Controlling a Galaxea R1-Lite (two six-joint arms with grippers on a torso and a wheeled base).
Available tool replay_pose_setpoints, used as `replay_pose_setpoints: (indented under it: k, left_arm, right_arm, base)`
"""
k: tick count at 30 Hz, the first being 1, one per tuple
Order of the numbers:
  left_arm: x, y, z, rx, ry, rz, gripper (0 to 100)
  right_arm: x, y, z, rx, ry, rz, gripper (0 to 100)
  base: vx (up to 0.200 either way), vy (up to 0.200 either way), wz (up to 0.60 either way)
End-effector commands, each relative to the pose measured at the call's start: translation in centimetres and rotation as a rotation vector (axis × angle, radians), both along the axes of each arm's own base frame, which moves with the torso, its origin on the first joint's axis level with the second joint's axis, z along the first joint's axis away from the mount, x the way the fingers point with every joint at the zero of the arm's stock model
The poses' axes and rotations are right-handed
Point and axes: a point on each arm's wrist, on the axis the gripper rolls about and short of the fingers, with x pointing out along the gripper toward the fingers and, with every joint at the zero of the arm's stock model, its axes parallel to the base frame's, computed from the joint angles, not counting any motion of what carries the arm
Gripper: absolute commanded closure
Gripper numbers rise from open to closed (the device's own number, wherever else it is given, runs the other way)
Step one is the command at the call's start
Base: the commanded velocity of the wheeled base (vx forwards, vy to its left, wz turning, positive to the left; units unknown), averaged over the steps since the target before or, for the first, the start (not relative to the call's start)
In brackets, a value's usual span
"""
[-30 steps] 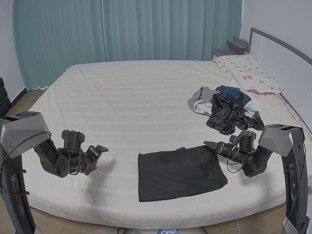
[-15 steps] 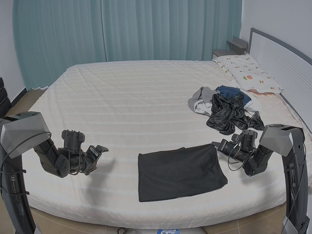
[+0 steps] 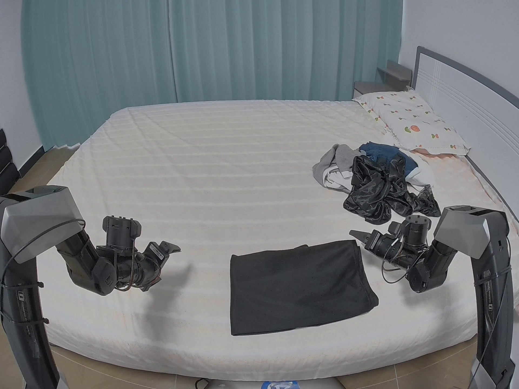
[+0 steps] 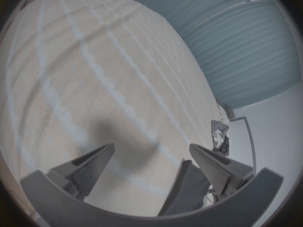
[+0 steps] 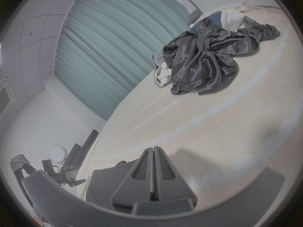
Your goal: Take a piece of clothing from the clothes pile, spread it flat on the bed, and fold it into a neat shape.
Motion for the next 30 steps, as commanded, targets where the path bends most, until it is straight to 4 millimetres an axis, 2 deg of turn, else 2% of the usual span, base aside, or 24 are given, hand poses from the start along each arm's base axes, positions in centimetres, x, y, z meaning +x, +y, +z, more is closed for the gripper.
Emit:
replay_pose_setpoints:
  k: [1, 4, 8, 14, 30]
  left_arm:
    - [0.0, 0.0, 0.0, 0.000, 0.001, 0.000, 0]
    - [0.0, 0.0, 0.0, 0.000, 0.001, 0.000, 0]
    - [0.0, 0.0, 0.0, 0.000, 0.001, 0.000, 0]
    - [0.0, 0.0, 0.0, 0.000, 0.001, 0.000, 0]
    - [0.1, 0.0, 0.0, 0.000, 0.000, 0.000, 0]
  right_arm:
    - [-1.9, -1.6, 2.1, 0.026, 0.014, 0.090, 0]
    - [-2.4, -1.6, 1.9, 0.007, 0.017, 0.128, 0]
    - [-3.0, -0.6, 0.5, -0.077, 0.054, 0.186, 0]
    - [-4.1, -0.3, -0.8, -0.189, 0.103, 0.254, 0]
    - [-4.8, 3.2, -1.9, -0.194, 0.120, 0.364, 0]
  base:
    - [0.000, 0.000, 0.00]
    - [0.000, 0.000, 0.00]
    - [0.000, 0.000, 0.00]
    - [0.000, 0.000, 0.00]
    - [0.000, 0.000, 0.00]
